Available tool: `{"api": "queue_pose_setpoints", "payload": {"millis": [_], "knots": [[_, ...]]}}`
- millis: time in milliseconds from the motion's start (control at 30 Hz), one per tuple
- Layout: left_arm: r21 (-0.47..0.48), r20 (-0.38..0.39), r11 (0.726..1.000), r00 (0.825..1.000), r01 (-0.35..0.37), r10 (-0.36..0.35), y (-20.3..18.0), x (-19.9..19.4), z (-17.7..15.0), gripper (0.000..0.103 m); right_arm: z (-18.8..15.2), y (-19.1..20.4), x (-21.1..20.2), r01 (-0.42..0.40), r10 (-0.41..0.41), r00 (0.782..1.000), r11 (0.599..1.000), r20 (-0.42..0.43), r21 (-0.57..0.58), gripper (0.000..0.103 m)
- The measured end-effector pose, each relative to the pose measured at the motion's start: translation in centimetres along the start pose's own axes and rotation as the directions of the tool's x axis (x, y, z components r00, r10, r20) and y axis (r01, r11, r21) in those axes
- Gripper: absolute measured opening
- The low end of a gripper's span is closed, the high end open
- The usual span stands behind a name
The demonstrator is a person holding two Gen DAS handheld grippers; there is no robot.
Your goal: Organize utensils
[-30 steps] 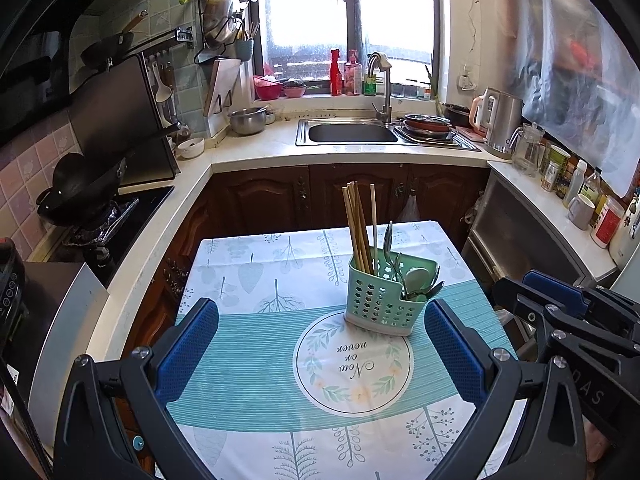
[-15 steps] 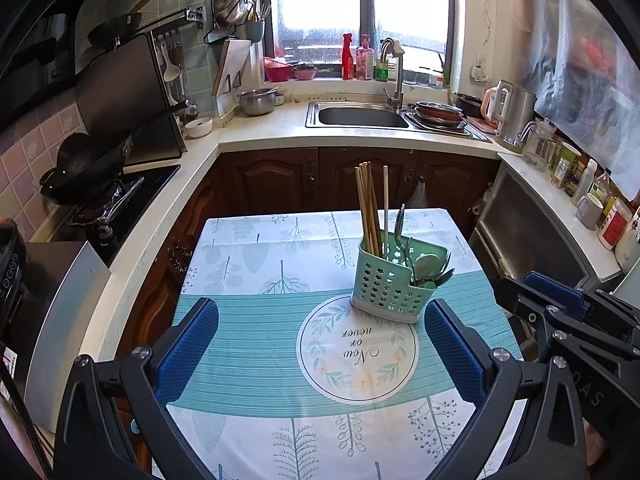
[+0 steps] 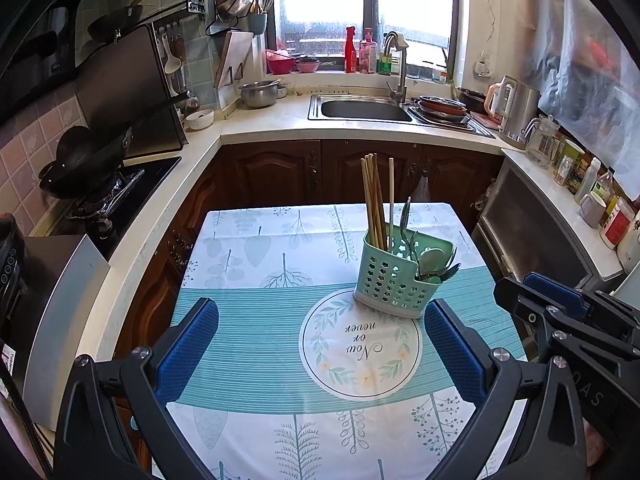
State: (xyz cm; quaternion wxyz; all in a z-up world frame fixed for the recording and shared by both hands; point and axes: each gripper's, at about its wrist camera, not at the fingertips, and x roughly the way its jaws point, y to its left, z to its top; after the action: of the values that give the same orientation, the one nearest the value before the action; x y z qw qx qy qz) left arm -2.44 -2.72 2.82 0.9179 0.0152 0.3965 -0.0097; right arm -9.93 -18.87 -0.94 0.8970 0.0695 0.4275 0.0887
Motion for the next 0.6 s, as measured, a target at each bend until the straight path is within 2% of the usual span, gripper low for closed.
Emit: {"api": "queue_pose_setpoints", "payload": {"millis": [600], "knots": [[-0.002, -0.007, 1.0, 1.0, 0.005, -0.005, 0.02, 0.3, -0.49, 0.102, -0.39, -0.06, 0.63, 0.003, -0.003, 1.0, 1.0, -0.005, 0.003, 0.035]]}}
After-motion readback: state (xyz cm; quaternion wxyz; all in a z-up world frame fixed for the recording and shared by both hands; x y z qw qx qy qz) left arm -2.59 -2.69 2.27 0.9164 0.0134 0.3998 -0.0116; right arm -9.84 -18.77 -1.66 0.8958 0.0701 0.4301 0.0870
